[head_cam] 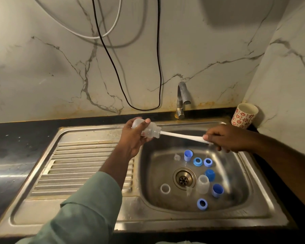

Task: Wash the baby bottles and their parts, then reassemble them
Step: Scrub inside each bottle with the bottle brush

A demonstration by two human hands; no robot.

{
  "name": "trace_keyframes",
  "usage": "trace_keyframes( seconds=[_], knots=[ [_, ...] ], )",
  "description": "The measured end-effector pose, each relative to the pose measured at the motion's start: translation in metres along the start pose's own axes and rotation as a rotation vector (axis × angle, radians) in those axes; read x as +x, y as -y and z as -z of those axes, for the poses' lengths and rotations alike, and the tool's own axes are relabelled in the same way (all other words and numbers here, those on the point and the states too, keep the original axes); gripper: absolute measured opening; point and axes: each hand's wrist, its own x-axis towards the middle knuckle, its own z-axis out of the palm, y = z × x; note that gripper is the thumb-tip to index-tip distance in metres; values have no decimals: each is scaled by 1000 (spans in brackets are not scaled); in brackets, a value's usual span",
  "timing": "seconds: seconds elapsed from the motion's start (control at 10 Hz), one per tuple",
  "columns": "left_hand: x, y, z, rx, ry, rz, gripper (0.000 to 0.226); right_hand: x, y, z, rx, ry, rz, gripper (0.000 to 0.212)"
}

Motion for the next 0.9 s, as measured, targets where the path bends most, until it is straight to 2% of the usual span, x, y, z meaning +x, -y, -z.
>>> trace_keyframes(
  seconds=[0.1, 0.2, 0.3, 0.4, 0.5, 0.6, 0.7, 0.8, 0.9],
  knots=[
    [3, -9, 13, 452, 143, -80, 63, 0, -4, 9, -165, -39, 106, 24],
    [10, -31, 25, 878, 439, -138, 66, -1, -8, 20, -457, -198, 267, 28],
    [15, -47, 16, 1346, 575, -262, 58, 1, -7, 18, -507, -213, 286, 19],
    [14, -43, 1, 1624, 522, -308, 65, 6, -5, 13, -160, 72, 105, 17],
    [12, -31, -4, 1771, 468, -403, 74, 5, -8, 14, 177, 291, -78, 23],
    [8, -17, -2, 1896, 298, -738, 72, 6, -11, 15, 361, 369, -162, 29],
    [11, -3, 3, 1940, 135, -1020, 70, 2, -6, 14, 475, 355, -218, 30],
    [23, -3, 15, 1749, 174, -852, 62, -1, -4, 14, -304, 46, 87, 20],
    [32, -4, 28, 1523, 278, -494, 59, 0, -5, 19, -1150, -521, 546, 13]
  ],
)
